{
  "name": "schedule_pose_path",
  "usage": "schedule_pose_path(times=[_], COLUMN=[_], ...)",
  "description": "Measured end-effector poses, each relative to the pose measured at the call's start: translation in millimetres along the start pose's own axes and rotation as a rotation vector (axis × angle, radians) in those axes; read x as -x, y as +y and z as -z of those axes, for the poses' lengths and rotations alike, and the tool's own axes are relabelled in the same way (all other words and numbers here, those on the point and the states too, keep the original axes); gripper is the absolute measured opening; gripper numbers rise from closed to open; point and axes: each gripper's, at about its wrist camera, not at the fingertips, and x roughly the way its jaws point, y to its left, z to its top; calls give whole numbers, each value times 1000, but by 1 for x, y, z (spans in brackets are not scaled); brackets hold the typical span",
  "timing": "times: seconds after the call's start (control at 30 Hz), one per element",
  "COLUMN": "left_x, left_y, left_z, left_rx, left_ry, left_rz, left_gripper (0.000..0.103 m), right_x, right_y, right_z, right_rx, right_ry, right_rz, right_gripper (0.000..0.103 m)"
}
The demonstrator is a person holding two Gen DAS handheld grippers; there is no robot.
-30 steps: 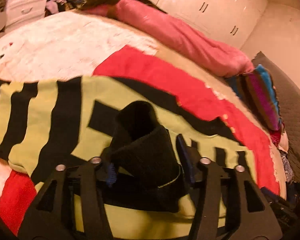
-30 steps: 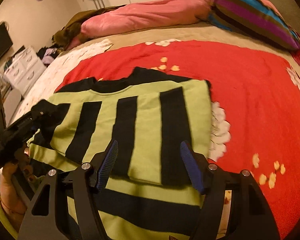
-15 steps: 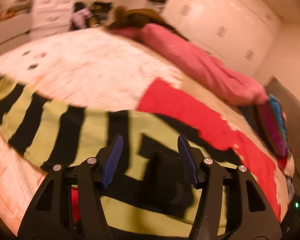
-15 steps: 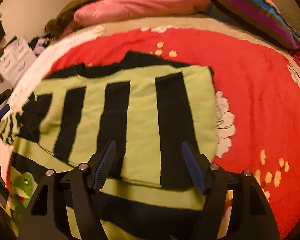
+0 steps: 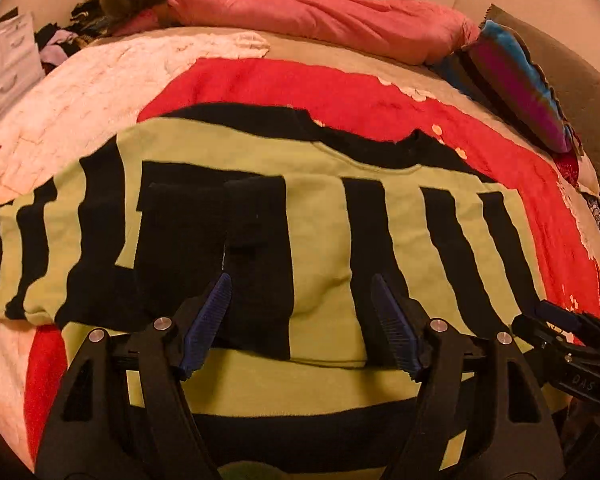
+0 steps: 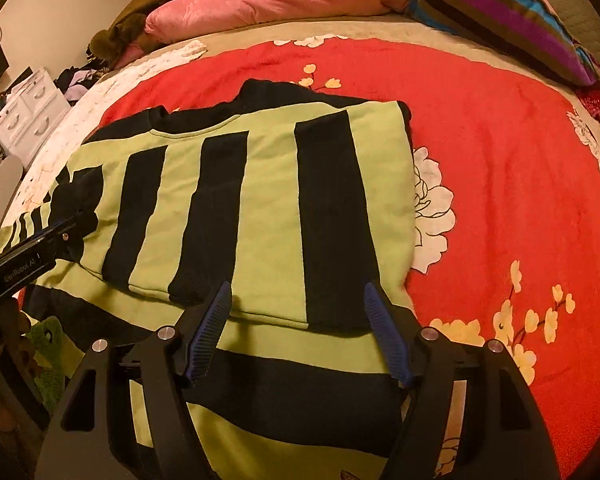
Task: Fold small clothes
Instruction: 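Open the right tool and release the folded sleeve on the body, then move the left tool to the other sleeve cuff and grasp it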
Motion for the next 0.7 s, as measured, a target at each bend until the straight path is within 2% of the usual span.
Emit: schedule_pose_path(times=[0.1, 0.2, 0.33, 0.4, 0.53, 0.7], left_x=[8, 20, 37, 44, 59, 79], left_y=[3, 4, 13, 19, 39, 84], left_z=[-2, -10, -19, -21, -22, -19], left_rx=[18, 20, 59, 69, 105, 213], left_ry=[-21, -66, -105, -124, -160, -202], left_rz=[26, 3, 7, -4, -67, -117], left_gripper=[73, 79, 84, 93, 94, 94], right_x=[9, 22, 38, 45, 56, 65], right_y=[-1, 0, 0, 3, 15, 49], right_z=[-2, -5, -7, -9, -14, -22], right_rx=[-22, -18, -32, -31, -14, 39], right_ry=[-18, -44, -76, -91, -116, -137], right_rz=[-27, -22, -30, -35, -44, -82], right_gripper=[75, 77, 89, 89, 89, 89])
